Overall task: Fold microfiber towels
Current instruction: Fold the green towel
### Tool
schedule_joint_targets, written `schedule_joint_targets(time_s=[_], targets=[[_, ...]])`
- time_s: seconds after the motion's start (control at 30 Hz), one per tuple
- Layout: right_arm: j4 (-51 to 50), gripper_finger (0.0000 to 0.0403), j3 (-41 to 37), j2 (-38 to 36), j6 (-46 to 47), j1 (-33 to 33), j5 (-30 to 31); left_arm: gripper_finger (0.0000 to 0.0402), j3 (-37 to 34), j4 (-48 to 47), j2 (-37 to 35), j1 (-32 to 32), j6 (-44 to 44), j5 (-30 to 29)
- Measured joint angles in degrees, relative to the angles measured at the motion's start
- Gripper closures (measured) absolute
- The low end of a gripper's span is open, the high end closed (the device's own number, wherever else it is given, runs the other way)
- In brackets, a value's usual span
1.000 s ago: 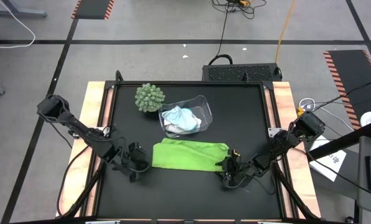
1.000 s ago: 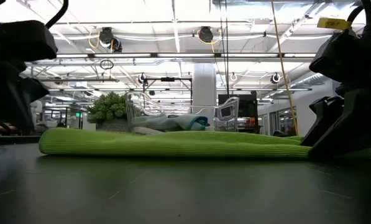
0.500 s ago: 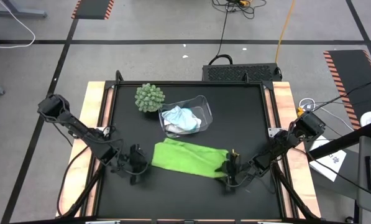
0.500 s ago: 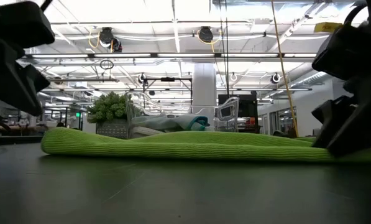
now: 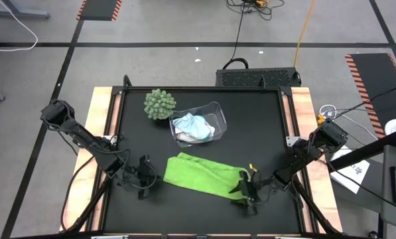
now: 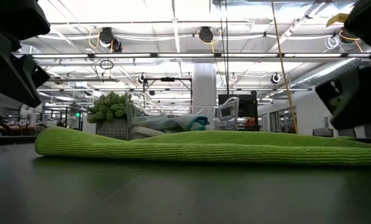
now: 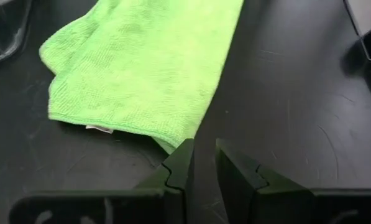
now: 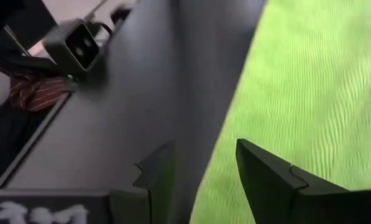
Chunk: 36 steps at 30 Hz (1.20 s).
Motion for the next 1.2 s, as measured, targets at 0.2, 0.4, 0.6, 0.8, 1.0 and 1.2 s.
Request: schedule_joint_targets(time_s=[0.2, 0.4, 0.6, 0.8, 1.0, 1.2], targets=[[4.8, 0.0232, 0.1, -2.8, -10.3, -0.1, 2.6, 0.0337, 0.0, 0.1, 0.0, 0.0, 0.4, 0.2], [-3.1, 0.0236, 0.1, -9.8, -13.2, -0.2, 14.8, 0.0337, 0.0, 0.4, 0.0, 0.0, 1.2, -1.1], [-22.5, 0.0239, 0.1, -15.7, 0.6, -0.6, 16.3, 0.0337, 0.1, 0.4, 0.4, 0.0, 1.5, -1.1], [-37.5, 0.0239, 0.1, -16.3, 14.6, -0.6, 13.6, 0.0337, 0.1, 0.5, 0.4, 0.0, 3.1, -1.2], [-39.1, 0.0242, 0.1, -15.1, 15.5, -1.1, 8.8, 0.0337, 0.1, 0.4, 0.4, 0.0, 3.4, -2.4], [-43.9, 0.0277, 0.1, -15.1, 17.2, -1.0, 8.4, 0.0337, 0.1, 0.5, 0.4, 0.0, 2.9, -2.6]])
